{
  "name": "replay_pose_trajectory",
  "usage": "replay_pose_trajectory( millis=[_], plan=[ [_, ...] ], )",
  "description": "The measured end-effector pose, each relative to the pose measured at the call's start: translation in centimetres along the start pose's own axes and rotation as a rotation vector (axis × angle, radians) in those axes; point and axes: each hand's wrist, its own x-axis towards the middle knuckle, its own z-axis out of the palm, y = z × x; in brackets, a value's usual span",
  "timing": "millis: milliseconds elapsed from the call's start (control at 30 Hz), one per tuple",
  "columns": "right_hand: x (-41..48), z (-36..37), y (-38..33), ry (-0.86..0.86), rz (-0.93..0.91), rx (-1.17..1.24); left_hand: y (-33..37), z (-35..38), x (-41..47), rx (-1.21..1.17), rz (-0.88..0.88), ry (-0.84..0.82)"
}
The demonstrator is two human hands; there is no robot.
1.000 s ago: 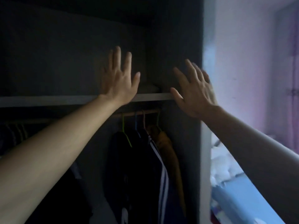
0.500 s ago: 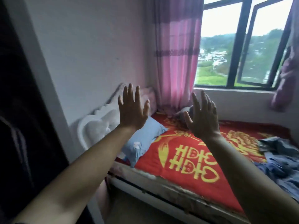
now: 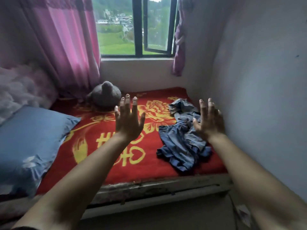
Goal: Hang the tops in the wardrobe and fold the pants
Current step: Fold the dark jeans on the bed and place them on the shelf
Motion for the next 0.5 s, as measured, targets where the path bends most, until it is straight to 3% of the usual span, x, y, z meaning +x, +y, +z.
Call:
replay_pose_trajectory(
  millis=[200,500],
  plan=[
    [4.6,1.8,6.7,0.03,0.158,-0.068,2.2,8.1,7.6,-0.026,0.055,-0.145],
    [5.0,12.8,14.7,-0.228,0.278,-0.099,7.1,21.8,10.3,-0.027,0.106,-0.423]
  ],
)
